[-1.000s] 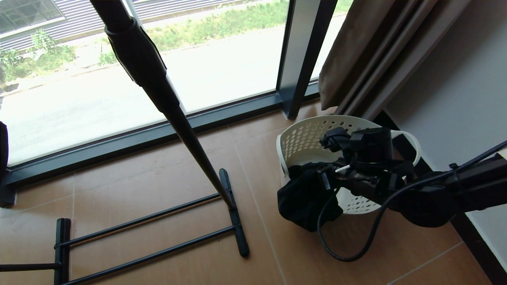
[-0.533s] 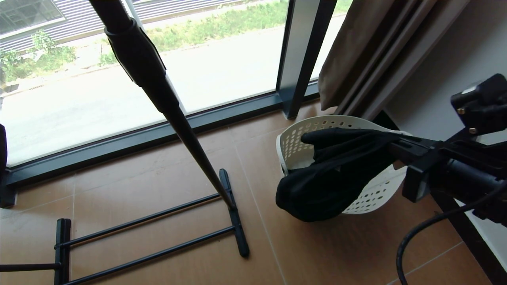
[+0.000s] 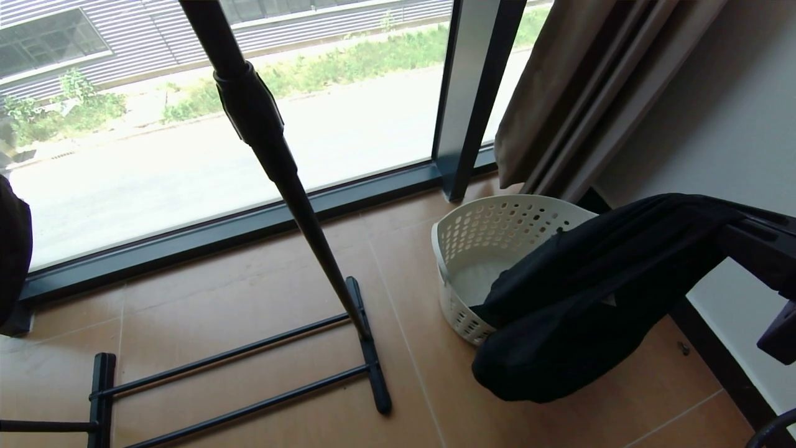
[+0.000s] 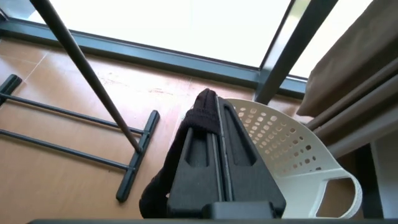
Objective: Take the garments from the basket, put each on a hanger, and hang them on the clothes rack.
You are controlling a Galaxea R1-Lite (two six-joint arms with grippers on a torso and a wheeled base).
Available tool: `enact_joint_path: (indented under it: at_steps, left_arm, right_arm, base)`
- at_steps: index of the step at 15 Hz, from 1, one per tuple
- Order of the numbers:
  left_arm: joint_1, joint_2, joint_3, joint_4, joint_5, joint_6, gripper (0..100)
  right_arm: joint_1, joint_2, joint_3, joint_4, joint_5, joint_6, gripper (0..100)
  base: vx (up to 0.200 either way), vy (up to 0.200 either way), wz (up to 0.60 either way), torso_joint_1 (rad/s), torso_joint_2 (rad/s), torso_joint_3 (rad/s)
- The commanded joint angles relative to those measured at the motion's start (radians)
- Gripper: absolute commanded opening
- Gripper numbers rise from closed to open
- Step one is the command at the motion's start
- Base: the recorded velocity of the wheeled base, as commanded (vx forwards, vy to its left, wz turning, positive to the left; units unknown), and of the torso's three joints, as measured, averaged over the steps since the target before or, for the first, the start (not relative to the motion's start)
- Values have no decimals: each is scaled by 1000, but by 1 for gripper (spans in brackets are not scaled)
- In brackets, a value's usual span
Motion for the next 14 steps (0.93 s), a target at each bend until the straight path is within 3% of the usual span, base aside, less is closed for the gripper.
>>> enact_joint_path:
  at_steps: [1, 8, 11, 14]
  left_arm:
    - [0, 1, 0, 0, 0, 0, 100]
    - [0, 1, 0, 0, 0, 0, 100]
    - [0, 1, 0, 0, 0, 0, 100]
    - [0, 1, 0, 0, 0, 0, 100]
  right_arm:
    - [-1, -8, 7, 0, 15, 0, 0]
    - [-30, -8, 14, 5, 31, 1, 0]
    - [-41, -10, 34, 3, 74, 0, 0]
    - [-41, -11, 43, 5, 77, 0, 0]
  base:
    - [0, 0, 0, 7, 7, 203]
    - [0, 0, 0, 2, 0, 203]
    - [0, 0, 0, -1, 4, 203]
    - [0, 0, 0, 4, -256, -66]
